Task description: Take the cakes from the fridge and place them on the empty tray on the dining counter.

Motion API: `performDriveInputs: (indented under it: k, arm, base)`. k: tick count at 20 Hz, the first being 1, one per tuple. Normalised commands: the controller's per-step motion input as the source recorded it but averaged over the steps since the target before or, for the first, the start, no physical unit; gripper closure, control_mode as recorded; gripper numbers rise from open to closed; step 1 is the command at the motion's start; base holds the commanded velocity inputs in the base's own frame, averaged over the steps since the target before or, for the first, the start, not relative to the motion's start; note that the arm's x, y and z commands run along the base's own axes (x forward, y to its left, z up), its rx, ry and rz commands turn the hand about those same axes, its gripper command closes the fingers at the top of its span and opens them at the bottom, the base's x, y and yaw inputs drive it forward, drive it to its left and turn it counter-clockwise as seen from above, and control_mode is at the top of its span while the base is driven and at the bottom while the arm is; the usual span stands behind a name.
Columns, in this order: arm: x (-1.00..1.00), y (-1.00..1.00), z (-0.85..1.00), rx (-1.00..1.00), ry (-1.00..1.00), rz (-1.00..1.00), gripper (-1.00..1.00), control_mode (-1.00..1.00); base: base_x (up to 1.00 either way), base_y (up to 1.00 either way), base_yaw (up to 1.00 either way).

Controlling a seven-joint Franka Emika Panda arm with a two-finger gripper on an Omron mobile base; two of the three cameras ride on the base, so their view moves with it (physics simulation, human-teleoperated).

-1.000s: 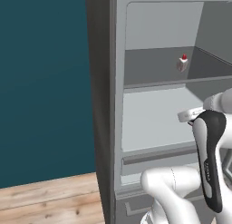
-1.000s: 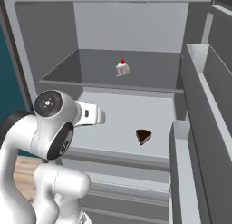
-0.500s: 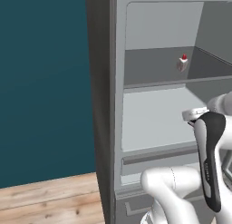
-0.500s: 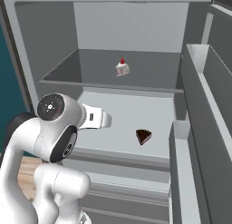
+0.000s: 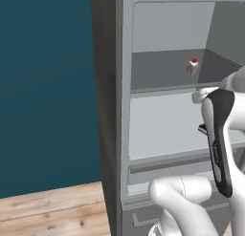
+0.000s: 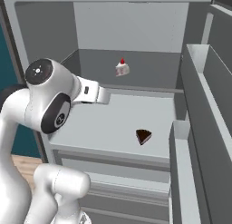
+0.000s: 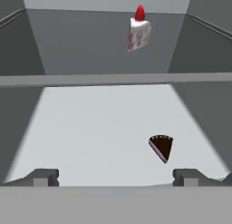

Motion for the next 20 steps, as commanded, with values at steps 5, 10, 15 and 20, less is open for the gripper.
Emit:
performDriveInputs:
  k: [5, 10, 15, 20]
  arm:
    - [0.41, 0.00, 0.06, 0.00, -0.13, -0.04, -1.00, -1.00]
    - [0.42, 0.00, 0.00, 0.00, -0.21, 0.00, -1.00, -1.00]
    - [0.39, -0.01, 0.04, 0.00, -0.16, -0.05, -1.00, -1.00]
    - [0.34, -0.14, 0.29, 0.00, 0.08, -0.10, -1.00, -1.00]
  base:
    - [0.00, 0.00, 0.00]
    - [0.00, 0.00, 0.00]
    - [0.00, 0.00, 0.00]
    - [0.00, 0.00, 0.00]
